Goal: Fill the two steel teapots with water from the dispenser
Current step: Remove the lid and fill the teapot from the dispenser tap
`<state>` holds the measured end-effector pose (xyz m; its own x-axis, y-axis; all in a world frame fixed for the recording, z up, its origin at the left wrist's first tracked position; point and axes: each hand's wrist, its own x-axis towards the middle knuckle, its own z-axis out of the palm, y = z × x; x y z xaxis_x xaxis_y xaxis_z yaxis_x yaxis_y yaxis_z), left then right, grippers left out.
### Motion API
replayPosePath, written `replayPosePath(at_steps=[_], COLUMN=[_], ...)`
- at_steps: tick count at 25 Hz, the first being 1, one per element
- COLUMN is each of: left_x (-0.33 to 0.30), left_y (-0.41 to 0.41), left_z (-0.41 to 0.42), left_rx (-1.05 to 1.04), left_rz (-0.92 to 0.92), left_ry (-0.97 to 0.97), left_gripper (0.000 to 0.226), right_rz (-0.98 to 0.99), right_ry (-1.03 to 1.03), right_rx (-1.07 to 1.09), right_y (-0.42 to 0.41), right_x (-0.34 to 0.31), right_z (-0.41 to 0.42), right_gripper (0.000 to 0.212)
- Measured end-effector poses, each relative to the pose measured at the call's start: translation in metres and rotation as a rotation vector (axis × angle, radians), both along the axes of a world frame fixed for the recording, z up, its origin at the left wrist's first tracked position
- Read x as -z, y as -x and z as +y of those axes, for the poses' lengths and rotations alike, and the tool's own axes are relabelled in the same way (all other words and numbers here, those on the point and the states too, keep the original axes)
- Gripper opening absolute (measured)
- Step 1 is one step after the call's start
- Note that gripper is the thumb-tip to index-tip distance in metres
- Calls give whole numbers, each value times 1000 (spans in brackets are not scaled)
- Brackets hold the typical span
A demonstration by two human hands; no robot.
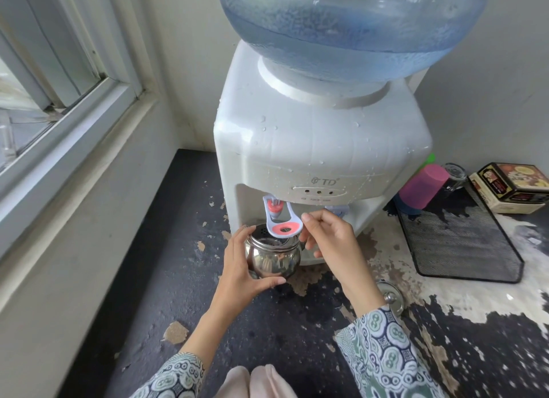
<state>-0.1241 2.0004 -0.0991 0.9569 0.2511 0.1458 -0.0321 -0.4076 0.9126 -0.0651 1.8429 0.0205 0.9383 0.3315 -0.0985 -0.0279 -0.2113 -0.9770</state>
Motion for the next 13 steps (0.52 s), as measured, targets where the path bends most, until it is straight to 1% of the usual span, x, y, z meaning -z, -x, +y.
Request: replayPosePath(at_steps=[7,13], left_x=[0,-1], left_y=[-1,1], left_z=[-1,-1], left_rx=[1,-1], left_rz=[13,19], left_ry=[15,22], left_gripper=[101,102], right_rz=[11,24], right_ry=[-7,10], right_rx=[-4,-13], right_y=[-1,1], right_x=[-2,-2], right_z=[-1,-1], right_gripper=[28,25])
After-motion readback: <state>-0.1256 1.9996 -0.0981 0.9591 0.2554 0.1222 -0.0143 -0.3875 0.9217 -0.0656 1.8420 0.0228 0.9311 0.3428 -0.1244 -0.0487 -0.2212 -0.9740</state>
